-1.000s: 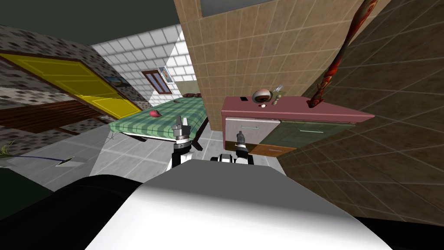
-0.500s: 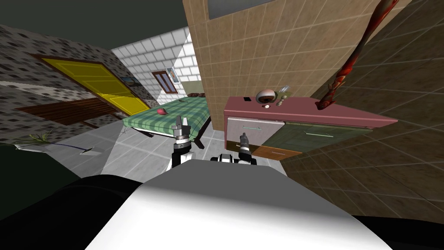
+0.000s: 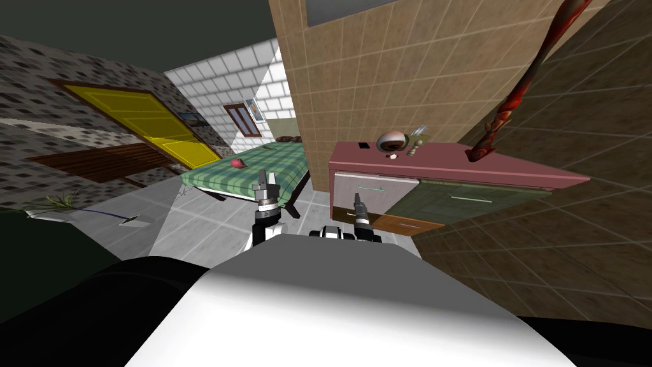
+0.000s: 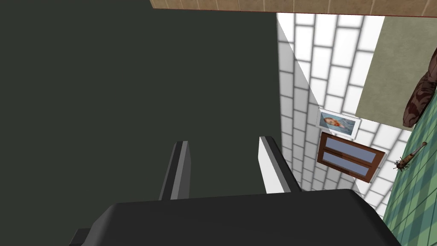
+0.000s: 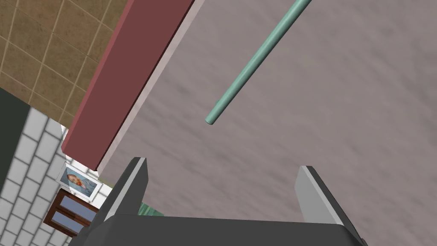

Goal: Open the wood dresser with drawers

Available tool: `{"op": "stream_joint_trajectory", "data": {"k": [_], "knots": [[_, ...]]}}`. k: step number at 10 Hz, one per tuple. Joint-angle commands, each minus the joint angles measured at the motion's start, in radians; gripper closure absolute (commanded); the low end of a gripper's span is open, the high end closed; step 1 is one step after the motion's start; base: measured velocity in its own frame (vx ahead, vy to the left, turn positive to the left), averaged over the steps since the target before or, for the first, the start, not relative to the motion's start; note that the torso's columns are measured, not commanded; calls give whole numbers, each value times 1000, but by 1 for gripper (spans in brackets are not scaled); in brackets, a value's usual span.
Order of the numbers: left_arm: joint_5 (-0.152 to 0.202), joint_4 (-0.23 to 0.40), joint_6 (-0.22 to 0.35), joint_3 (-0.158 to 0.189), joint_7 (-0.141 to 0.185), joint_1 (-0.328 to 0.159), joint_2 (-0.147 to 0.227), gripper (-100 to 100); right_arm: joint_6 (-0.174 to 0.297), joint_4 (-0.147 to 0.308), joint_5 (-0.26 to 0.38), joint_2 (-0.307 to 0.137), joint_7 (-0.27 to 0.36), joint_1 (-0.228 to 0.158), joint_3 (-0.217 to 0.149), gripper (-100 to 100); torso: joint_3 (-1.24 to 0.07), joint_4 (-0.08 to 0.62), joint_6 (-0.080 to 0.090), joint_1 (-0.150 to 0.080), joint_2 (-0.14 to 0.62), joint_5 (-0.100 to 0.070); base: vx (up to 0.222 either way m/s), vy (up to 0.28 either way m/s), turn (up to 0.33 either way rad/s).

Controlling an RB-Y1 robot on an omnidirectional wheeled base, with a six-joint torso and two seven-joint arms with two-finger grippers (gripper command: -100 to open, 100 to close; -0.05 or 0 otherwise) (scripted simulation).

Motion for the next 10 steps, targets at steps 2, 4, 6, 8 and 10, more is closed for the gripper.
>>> {"op": "stream_joint_trajectory", "data": {"k": [2, 4, 6, 8, 10], "knots": [[0, 0, 0, 0, 0, 0, 0, 0, -15, 8, -16, -61, -54, -17, 2, -100, 0, 0, 0, 0, 0, 0, 10, -6, 30], [0, 0, 0, 0, 0, 0, 0, 0, -26, 14, -26, -67, -91, -30, 4, -100, 0, 0, 0, 0, 0, 0, 13, -7, 22], [0, 0, 0, 0, 0, 0, 0, 0, -41, 23, -39, -53, -137, -45, 5, -100, 0, 0, 0, 0, 0, 0, 12, -6, 32], [0, 0, 0, 0, 0, 0, 0, 0, -54, 31, -51, -35, -179, -59, 7, -100, 0, 0, 0, 0, 0, 0, 13, -7, 27], [0, 0, 0, 0, 0, 0, 0, 0, -66, 39, -63, -30, -220, -72, 8, -100, 0, 0, 0, 0, 0, 0, 12, -8, 31]]}}
